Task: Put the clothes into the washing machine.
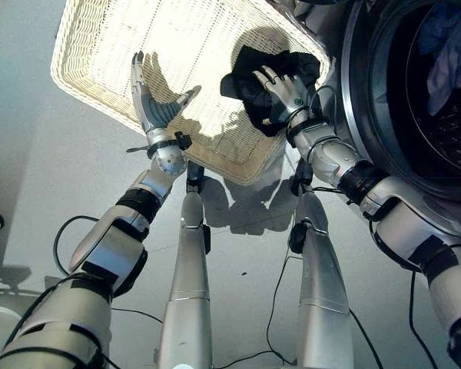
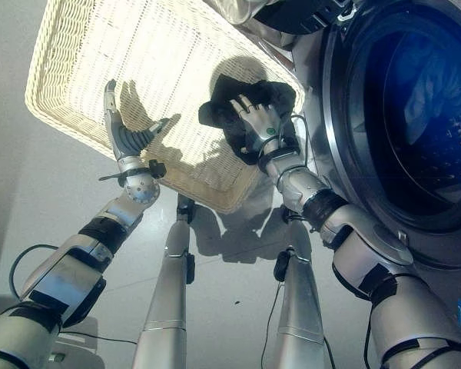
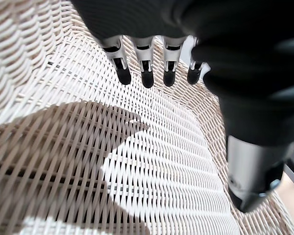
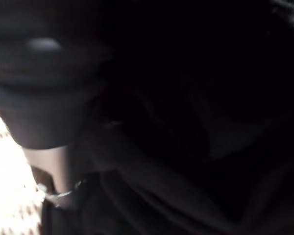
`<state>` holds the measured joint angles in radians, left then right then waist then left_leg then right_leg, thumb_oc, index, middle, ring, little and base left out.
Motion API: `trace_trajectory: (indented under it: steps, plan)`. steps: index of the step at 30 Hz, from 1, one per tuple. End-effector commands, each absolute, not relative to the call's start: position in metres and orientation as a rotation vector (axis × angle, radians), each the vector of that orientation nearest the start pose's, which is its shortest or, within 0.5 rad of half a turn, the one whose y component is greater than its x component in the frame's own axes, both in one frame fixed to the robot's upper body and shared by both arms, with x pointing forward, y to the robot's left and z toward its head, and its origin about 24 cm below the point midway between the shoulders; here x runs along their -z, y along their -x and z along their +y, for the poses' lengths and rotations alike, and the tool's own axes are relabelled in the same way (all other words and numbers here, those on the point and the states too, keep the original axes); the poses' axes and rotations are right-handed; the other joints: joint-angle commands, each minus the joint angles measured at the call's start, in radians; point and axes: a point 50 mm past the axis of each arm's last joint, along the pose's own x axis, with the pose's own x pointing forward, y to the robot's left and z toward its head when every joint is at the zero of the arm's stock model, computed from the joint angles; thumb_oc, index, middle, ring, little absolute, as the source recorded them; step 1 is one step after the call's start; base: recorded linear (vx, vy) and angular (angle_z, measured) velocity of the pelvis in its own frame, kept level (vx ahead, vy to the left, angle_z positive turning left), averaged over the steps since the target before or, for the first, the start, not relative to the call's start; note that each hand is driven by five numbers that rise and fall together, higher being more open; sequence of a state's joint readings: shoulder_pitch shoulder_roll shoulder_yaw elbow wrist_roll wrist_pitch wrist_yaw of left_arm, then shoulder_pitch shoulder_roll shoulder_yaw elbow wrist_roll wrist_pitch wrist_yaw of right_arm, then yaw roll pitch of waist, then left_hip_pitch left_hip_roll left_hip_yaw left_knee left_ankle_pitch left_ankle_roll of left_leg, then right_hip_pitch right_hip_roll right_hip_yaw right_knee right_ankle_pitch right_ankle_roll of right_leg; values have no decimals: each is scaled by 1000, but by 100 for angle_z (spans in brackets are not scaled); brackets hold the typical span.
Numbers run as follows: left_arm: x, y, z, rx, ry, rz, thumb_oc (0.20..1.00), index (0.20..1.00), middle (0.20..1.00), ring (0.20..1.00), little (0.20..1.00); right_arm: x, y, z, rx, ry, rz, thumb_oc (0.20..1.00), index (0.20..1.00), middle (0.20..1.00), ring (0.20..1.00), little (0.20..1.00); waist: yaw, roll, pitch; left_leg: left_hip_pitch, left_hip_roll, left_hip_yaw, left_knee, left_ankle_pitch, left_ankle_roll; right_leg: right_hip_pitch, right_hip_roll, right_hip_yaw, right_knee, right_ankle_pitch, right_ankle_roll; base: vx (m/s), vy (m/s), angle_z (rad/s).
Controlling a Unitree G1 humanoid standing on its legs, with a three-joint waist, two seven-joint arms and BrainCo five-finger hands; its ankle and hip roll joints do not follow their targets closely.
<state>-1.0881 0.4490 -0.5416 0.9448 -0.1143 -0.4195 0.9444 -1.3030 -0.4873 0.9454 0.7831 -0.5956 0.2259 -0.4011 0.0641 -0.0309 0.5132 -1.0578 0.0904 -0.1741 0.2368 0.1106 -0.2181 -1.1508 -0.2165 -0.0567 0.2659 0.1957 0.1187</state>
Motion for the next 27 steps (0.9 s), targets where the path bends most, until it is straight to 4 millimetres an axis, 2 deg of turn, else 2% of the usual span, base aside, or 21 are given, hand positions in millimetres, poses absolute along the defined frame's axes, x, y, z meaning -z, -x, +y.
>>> trace_trajectory:
  steps: [1,7,11,17,18,19,27]
  plan:
    - [-242,-389,171,-634,-314,-775,1000,1000,1000,1000,1000,-245,-415,-140,325,1901,-460,1000,1000,1000,1000,1000,-13,42,7,-26,-71,41,1,52,134,12,28,-49,22,5,31,0,0,0]
    - [-242,-389,173,-642,-315,-772,1000,1000,1000,1000,1000,-248,-414,-149,377,1986,-429,1000,1000,1000,1000,1000,-18,36,7,-28,-68,42,-2,54,135,9,30,-46,23,9,33,5,0,3]
    - [-240,-388,174,-644,-317,-776,1000,1000,1000,1000,1000,-240,-415,-165,410,2046,-369,1000,1000,1000,1000,1000,-23,36,7,-30,-65,43,-5,55,135,4,32,-42,22,11,33,0,0,0]
    - [-239,-388,175,-656,-310,-774,1000,1000,1000,1000,1000,-236,-414,-174,441,2168,-346,1000,1000,1000,1000,1000,-29,38,7,-35,-64,46,2,53,136,-7,36,-33,31,8,28,0,0,0]
    - [-239,-388,175,-656,-309,-774,1000,1000,1000,1000,1000,-236,-414,-174,441,2175,-342,947,947,947,947,947,-30,39,7,-35,-63,47,1,53,136,-7,35,-33,31,8,28,0,0,0]
    - [-239,-388,175,-657,-308,-774,1000,1000,1000,1000,1000,-234,-415,-176,439,2193,-334,200,200,200,200,200,-31,39,7,-34,-63,48,1,53,137,-6,36,-32,30,8,27,0,0,0]
    - [-239,-389,174,-658,-296,-773,1000,1000,1000,1000,1000,-232,-414,-179,444,2169,-401,200,200,200,200,200,-34,43,7,-36,-64,50,4,53,138,-8,37,-26,30,9,25,0,0,0]
